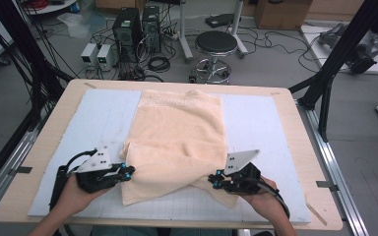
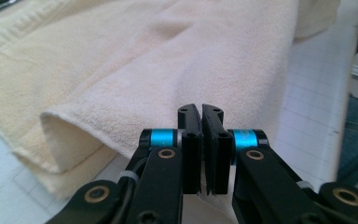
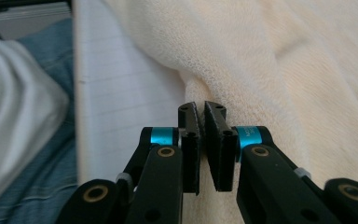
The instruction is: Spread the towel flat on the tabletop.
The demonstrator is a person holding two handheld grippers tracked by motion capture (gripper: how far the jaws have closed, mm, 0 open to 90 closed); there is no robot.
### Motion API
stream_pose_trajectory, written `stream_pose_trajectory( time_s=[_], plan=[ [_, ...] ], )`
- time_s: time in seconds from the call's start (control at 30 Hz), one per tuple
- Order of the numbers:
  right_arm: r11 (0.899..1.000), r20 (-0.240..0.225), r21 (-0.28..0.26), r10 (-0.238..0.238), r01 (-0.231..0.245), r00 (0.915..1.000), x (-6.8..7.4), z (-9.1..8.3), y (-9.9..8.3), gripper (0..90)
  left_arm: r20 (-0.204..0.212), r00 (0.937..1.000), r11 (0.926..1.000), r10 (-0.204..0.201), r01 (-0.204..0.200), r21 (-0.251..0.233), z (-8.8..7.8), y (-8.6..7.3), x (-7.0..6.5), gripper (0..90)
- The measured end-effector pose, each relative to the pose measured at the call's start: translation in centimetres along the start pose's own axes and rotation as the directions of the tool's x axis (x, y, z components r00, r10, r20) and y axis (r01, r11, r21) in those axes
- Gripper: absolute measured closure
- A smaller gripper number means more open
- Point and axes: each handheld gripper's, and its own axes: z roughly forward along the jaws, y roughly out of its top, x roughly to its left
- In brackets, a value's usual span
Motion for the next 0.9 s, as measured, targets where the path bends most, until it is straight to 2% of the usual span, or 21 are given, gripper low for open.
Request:
stream_pose_trajectory(
  time_s=[0.1,0.13,0.2,0.27,0.33,0.37,0.4,0.47,0.57,0.6,0.67,0.73,0.8,0.83,0.9],
  plan=[
    [0.999,-0.033,-0.011,-0.035,0.035,0.9988,2.3,-0.9,1.0,84.8,-0.006,0.9999,0.9999,0.010,-0.010,-0.004,-2.5,-0.4,-1.4,86.2],
    [0.999,-0.041,-0.012,-0.045,0.045,0.9981,3.2,-1.3,1.3,84.5,-0.006,1.0000,1.0000,0.001,-0.001,-0.008,-3.3,-0.6,-2.0,86.2],
    [0.998,-0.085,-0.027,-0.062,0.060,0.9945,4.8,-2.1,1.7,80.8,0.000,1.0000,1.0000,0.006,-0.006,-0.008,-5.0,-0.9,-3.0,86.2],
    [0.996,-0.156,-0.057,-0.077,0.068,0.9847,6.2,-2.7,2.1,72.3,0.031,0.9995,0.9996,0.001,-0.001,-0.028,-6.1,-1.3,-3.8,85.3],
    [0.993,-0.158,-0.075,-0.100,0.089,0.9824,6.6,-3.2,2.3,68.9,0.068,0.9976,0.9996,-0.006,0.008,-0.026,-6.4,-1.4,-3.9,81.9],
    [0.994,-0.152,-0.071,-0.097,0.087,0.9836,6.4,-3.2,2.4,67.4,0.073,0.9973,0.9995,-0.004,0.006,-0.031,-6.1,-1.4,-3.7,78.7],
    [0.995,-0.149,-0.073,-0.080,0.070,0.9856,5.9,-3.1,2.4,65.8,0.060,0.9982,0.9995,-0.003,0.005,-0.033,-5.8,-1.5,-3.3,75.5],
    [0.995,-0.124,-0.085,-0.056,0.045,0.9908,4.7,-2.6,2.3,64.9,0.056,0.9983,0.9992,-0.018,0.020,-0.035,-4.6,-1.8,-2.2,70.5],
    [0.998,-0.029,-0.031,-0.050,0.049,0.9984,2.5,-0.9,1.5,62.8,0.036,0.9991,0.9994,-0.023,0.024,-0.025,-2.2,-2.4,-0.5,62.9],
    [0.999,-0.018,-0.013,-0.033,0.033,0.9993,1.6,-0.2,1.1,62.5,0.031,0.9993,0.9995,-0.023,0.024,-0.023,-1.4,-2.7,0.1,60.8],
    [1.000,0.016,0.011,-0.005,0.005,0.9999,-0.2,1.3,-0.1,61.7,0.028,0.9981,0.9984,-0.054,0.055,-0.016,0.3,-3.1,1.3,58.3],
    [0.999,0.025,0.029,0.030,-0.031,0.9992,-1.9,2.7,-1.2,61.3,0.017,0.9985,0.9986,-0.053,0.053,0.007,1.9,-3.4,2.4,56.8],
    [0.996,0.007,0.056,0.067,-0.067,0.9978,-3.3,4.0,-1.9,60.6,0.024,0.9977,0.9974,-0.064,0.063,0.034,3.2,-3.7,3.4,55.1],
    [0.994,0.011,0.085,0.067,-0.068,0.9977,-3.6,4.5,-2.1,60.3,0.016,0.9981,0.9973,-0.059,0.058,0.044,3.8,-3.7,3.7,55.1],
    [0.992,0.007,0.112,0.051,-0.051,0.9987,-4.1,5.4,-2.3,60.3,0.029,0.9970,0.9943,-0.071,0.069,0.082,4.8,-3.9,4.5,56.5]
  ],
)
